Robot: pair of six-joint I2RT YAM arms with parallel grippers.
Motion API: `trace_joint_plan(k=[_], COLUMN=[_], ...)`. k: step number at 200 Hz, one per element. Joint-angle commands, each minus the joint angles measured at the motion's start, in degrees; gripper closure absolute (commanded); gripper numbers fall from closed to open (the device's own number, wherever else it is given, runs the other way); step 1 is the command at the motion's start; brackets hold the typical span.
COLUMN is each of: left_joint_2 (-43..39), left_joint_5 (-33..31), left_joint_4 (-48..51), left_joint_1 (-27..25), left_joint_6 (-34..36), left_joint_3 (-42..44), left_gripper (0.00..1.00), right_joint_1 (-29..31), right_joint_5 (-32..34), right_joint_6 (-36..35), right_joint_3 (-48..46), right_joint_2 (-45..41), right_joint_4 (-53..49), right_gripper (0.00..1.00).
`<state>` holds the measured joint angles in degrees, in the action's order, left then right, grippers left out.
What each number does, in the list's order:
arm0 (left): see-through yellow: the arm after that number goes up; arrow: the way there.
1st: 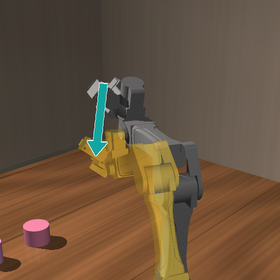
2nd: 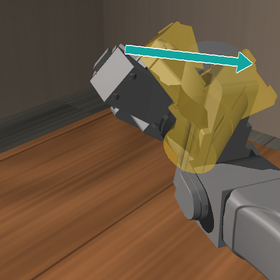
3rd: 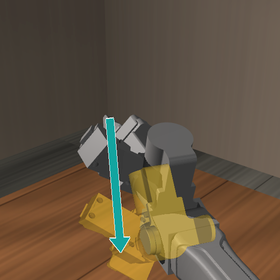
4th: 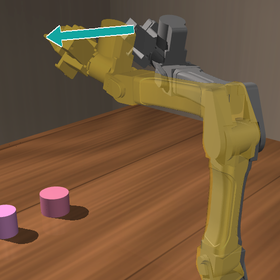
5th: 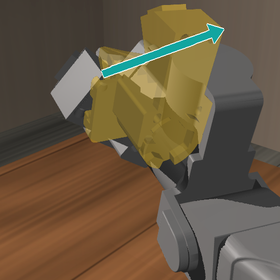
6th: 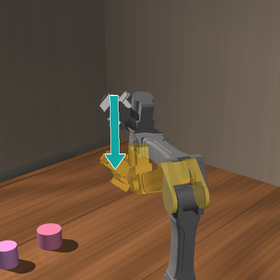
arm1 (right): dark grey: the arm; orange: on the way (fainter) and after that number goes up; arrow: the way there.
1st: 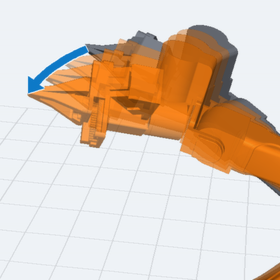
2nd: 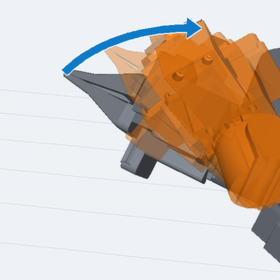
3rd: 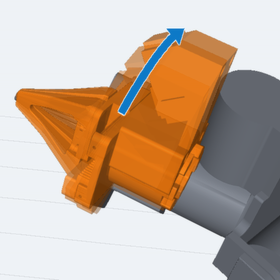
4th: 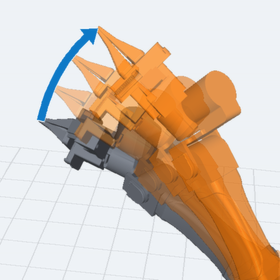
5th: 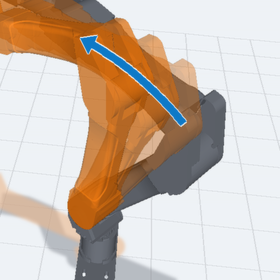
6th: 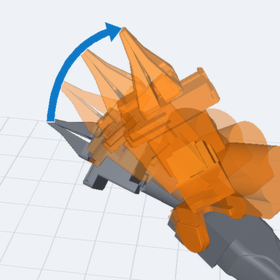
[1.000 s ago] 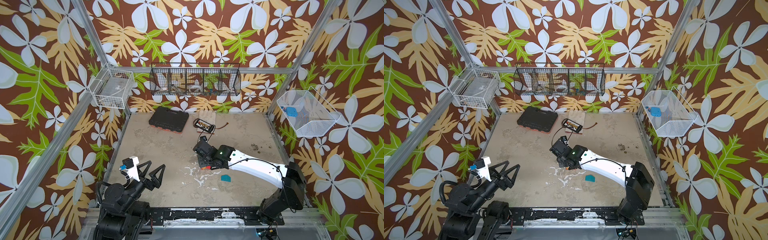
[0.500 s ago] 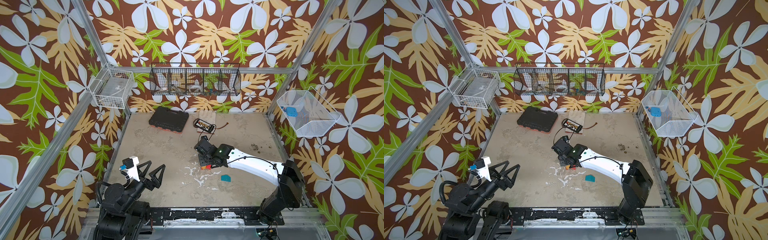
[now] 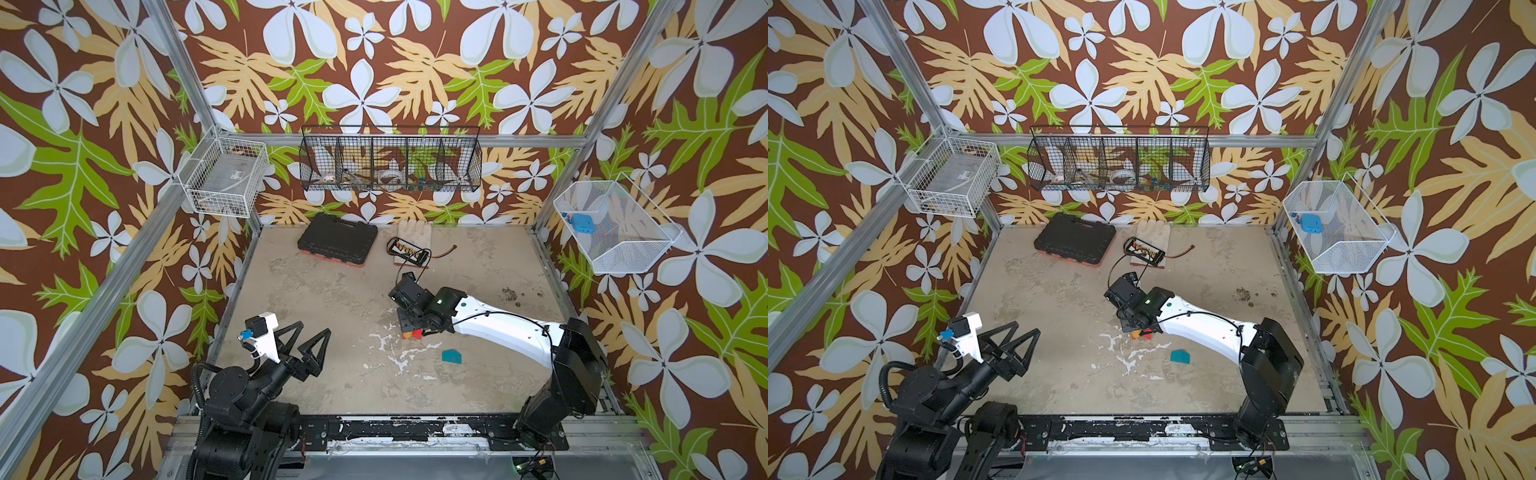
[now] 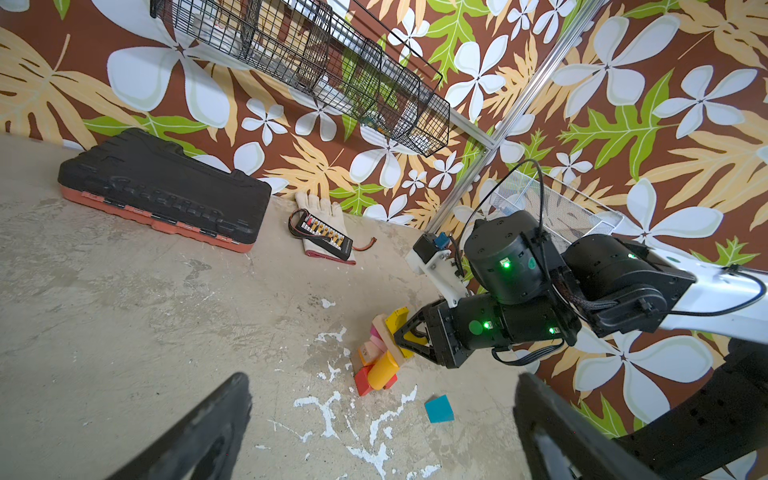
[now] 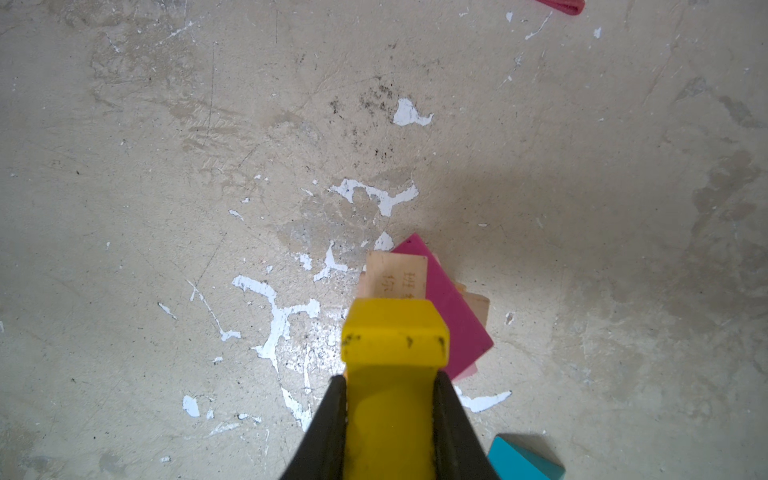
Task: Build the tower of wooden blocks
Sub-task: 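Carry the yellow arch block over the stack and lower it on top, then open the right gripper and raise it away from the stack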
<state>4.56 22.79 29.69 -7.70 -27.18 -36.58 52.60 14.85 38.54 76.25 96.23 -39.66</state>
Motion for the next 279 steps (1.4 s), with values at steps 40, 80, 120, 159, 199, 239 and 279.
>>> trace_joint_plan(k=[40,80,120,159,199,239,279], left_joint_2=[-0.2,-0.16,-0.17,-0.2,-0.25,-0.34,-0.35], left_joint_5=[0.35,0.41,0.41,0.39,0.37,0.28,0.33], left_joint_4=[-1.59,-1.6,-1.57,-1.61,-1.57,-1.57,-1.57], left_joint_1=[-0.02,0.02,0.0,-0.02,-0.02,-0.05,0.03], left_joint_6=[-0.14,-0.12,-0.15,-0.12,-0.11,-0.12,-0.15], left_joint_3=[0.1,0.1,0.18,0.19,0.17,0.19,0.19], left_gripper=[0.0,0.0,0.0,0.0,0.0,0.0,0.0], right_joint_1=[-0.13,-0.22,-0.22,-0.22,-0.22,-0.22,-0.22], right_joint_5=[0.35,0.44,0.44,0.66,0.75,0.7,0.88], right_joint_6=[-0.14,-0.06,0.02,0.21,0.56,0.74,1.08], right_joint_3=[0.5,0.85,1.01,1.06,0.99,0.92,0.9], right_joint_2=[0.54,0.72,0.77,0.67,0.72,0.99,0.81], right_joint_4=[0.11,-0.22,-0.33,-0.44,-0.24,-0.16,-0.16], right_gripper=[0.7,0.65,0.6,0.61,0.69,0.71,0.71])
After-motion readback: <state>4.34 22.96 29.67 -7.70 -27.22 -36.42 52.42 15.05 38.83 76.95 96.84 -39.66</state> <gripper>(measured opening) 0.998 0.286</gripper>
